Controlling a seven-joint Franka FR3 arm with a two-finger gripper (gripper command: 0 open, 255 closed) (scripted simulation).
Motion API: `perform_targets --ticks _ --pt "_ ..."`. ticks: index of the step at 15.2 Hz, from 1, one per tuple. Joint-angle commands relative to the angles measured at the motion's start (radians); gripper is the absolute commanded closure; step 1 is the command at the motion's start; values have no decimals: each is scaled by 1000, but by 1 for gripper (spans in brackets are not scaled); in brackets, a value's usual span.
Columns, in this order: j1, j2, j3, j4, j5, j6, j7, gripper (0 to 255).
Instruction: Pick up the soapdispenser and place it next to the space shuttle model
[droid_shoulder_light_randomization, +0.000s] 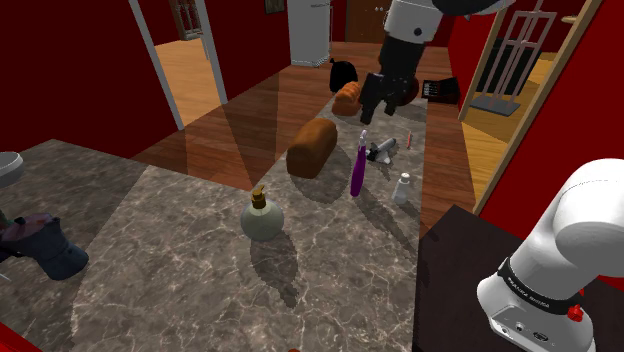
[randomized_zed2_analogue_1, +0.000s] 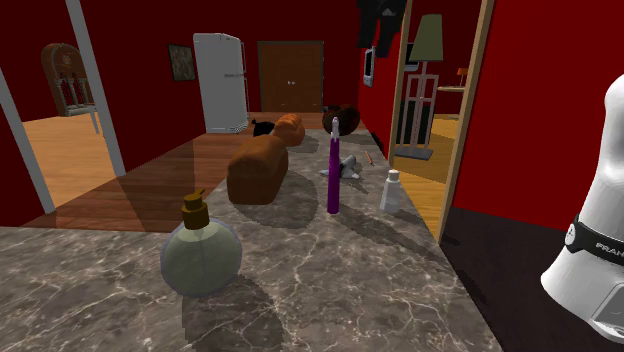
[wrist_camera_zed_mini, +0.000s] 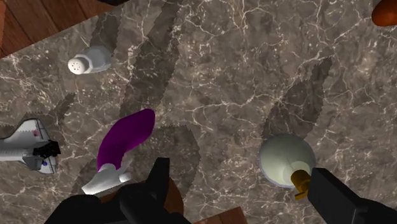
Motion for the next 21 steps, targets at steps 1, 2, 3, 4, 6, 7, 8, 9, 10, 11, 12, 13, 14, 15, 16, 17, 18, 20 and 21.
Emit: perform_targets --ticks 1,2,3,4,6,7,8,9,10,11,12,13,14,15,16,17,18,20,21 --pt "5 55 39 9 6 47 46 0" --pt "6 85 58 16 7 70 67 0" --pt "7 117 76 25 6 92 90 0" --pt "8 149 94 35 5 113 112 0" --pt "8 216 129 59 -4 153 159 0" --pt "7 251 147 74 -10 172 183 0" --pt "6 287 164 89 -19 191 208 0" --pt "5 323 181 106 -29 208 234 0" --pt "5 361 196 125 -41 224 261 0" --pt "4 399 212 144 -55 239 288 0" --pt "4 437 226 165 -71 254 316 0" --pt "4 477 239 188 -90 266 345 0" --pt "5 517 252 211 -110 278 375 0" --pt "7 558 262 236 -131 288 405 0" --pt "11 599 272 263 -155 296 436 0" --pt "16 641 279 291 -179 303 466 0" --pt "23 683 284 320 -204 308 497 0" --pt "41 768 289 384 -254 314 556 0" --pt "53 811 288 418 -278 314 583 0"
